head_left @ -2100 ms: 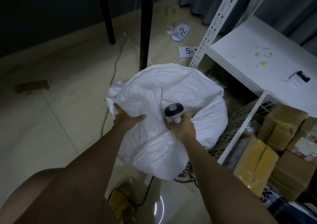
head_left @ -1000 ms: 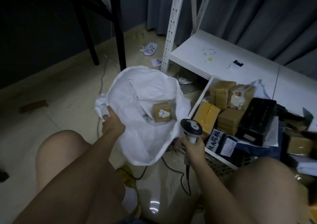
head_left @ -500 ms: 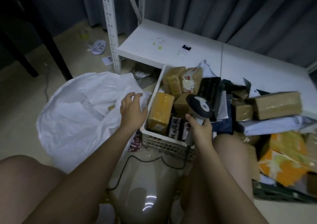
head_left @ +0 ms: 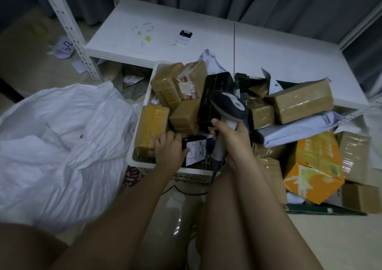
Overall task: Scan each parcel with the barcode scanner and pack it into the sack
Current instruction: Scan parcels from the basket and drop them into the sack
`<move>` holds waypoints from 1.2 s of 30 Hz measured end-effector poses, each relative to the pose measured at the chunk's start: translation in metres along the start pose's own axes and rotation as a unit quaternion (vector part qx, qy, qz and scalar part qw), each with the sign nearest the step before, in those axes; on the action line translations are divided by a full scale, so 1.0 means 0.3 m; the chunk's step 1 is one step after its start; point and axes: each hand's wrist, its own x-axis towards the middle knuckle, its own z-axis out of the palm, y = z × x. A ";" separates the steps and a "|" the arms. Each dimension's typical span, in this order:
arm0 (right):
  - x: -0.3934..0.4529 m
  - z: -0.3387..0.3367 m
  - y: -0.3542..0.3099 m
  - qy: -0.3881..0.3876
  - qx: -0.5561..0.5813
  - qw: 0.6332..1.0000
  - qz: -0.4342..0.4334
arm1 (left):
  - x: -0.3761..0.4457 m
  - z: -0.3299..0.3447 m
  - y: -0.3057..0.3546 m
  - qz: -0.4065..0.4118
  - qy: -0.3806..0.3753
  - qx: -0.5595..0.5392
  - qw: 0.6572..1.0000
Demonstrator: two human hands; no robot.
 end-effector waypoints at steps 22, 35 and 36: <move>-0.004 -0.021 0.013 -0.032 0.057 0.998 0.025 | 0.022 -0.105 0.000 -0.085 -0.039 -0.300 0.950; -0.029 0.024 0.032 -0.017 0.014 1.000 0.010 | -0.169 -0.428 -0.218 -0.132 0.065 -0.634 0.760; -0.047 0.043 0.036 -0.027 0.016 0.999 0.014 | -0.186 -0.439 -0.222 -0.128 0.046 -0.641 0.755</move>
